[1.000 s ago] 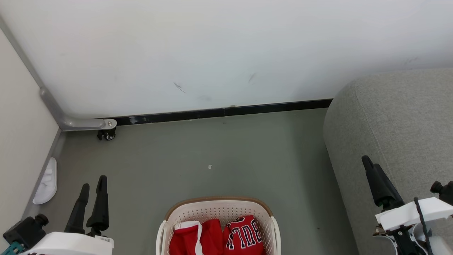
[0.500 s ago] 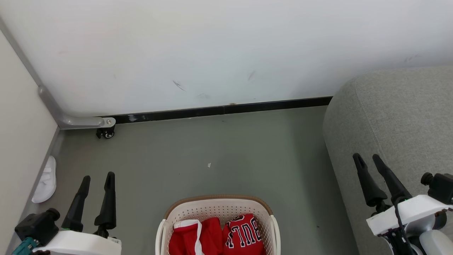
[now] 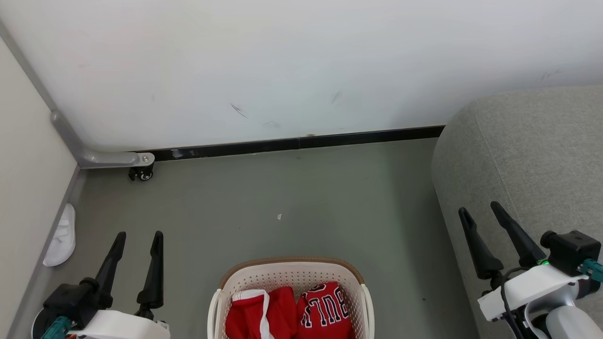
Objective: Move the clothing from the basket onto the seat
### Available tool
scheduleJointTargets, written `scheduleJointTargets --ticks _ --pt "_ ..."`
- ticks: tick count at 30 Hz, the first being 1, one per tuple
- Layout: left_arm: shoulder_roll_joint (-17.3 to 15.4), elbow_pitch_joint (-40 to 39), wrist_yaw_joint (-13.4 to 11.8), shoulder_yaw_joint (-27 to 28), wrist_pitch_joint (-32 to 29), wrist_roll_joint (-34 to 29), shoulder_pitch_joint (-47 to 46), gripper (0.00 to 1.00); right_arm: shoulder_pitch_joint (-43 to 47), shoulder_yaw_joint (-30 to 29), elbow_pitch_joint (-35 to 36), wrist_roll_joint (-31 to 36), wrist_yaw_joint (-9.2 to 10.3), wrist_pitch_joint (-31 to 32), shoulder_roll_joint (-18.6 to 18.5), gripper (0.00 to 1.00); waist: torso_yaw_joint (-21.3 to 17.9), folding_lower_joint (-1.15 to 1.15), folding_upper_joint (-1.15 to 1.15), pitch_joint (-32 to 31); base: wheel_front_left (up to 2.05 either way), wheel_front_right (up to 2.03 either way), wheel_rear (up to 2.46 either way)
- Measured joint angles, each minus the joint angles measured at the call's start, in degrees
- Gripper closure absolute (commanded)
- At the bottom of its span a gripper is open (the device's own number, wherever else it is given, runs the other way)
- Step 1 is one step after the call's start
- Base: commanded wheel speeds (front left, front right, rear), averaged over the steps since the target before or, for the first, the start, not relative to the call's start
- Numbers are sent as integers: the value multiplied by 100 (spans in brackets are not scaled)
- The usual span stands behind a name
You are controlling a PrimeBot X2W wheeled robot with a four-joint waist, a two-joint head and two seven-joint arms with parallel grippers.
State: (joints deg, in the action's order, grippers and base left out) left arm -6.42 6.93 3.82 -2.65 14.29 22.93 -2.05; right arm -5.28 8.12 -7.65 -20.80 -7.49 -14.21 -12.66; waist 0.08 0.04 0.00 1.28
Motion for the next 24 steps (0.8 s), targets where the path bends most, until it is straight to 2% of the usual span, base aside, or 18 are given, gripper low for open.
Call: scheduleJointTargets --ticks 24 --pt "122 159 -5 74 0 -207 -2 0 2 -252 -27 323 0 0 382 0 16 -1 0 69 0 0 0"
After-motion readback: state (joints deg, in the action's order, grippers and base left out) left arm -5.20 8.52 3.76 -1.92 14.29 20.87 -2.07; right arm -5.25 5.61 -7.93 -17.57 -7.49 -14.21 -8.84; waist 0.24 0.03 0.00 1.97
